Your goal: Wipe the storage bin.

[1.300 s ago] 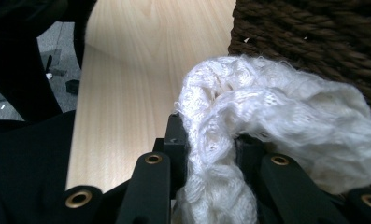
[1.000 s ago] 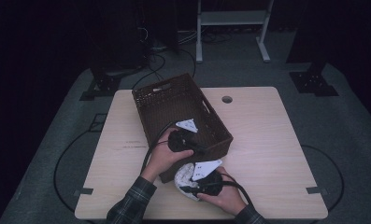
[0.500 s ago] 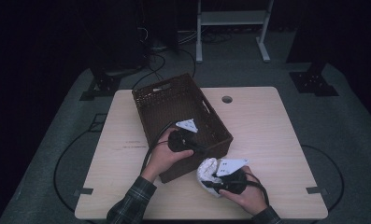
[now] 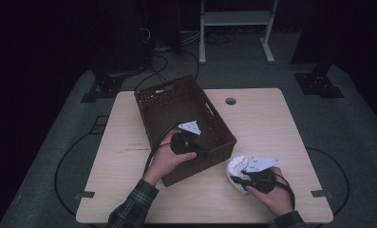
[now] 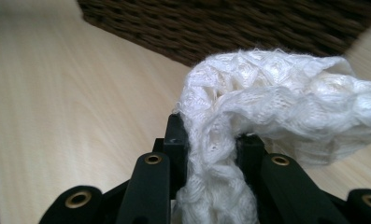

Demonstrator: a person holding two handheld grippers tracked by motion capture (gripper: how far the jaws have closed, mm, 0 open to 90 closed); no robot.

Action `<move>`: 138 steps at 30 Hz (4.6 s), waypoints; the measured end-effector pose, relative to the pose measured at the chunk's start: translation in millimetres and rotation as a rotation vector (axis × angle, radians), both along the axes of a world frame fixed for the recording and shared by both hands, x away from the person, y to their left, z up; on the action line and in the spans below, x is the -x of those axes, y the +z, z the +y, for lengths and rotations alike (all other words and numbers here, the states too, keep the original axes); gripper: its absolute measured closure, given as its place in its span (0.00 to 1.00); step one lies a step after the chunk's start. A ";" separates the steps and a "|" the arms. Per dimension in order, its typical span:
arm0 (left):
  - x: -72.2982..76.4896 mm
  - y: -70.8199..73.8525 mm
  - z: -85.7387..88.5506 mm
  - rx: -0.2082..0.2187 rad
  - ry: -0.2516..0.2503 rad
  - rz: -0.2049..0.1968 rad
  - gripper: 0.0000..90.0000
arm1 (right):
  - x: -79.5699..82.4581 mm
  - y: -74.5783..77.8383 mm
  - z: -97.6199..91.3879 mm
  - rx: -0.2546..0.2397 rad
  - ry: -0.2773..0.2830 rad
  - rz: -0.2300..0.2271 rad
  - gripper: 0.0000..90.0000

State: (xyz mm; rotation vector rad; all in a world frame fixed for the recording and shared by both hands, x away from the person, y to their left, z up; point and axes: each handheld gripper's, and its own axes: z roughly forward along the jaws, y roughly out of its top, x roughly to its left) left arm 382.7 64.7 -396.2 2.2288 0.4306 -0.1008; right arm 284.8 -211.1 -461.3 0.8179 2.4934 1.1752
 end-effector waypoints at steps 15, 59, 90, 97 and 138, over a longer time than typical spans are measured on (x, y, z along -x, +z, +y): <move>2.5 22.5 24.3 0.059 0.025 -0.047 0.80 | -10.7 -1.3 -19.7 0.000 -0.097 0.000 0.80; 61.0 18.1 152.9 -0.032 0.195 -0.002 0.98 | -13.8 1.1 -36.7 -0.007 -0.158 -0.012 0.79; 39.1 12.0 63.3 0.028 0.061 -0.018 0.99 | -11.0 0.9 -42.0 0.002 -0.172 -0.011 0.79; 32.1 11.8 44.1 0.025 0.039 -0.021 0.99 | -11.2 0.4 -41.9 0.002 -0.169 -0.011 0.79; -34.5 26.4 122.2 -0.046 0.185 -0.134 0.44 | -11.4 -1.0 -42.5 -0.003 -0.173 -0.003 0.79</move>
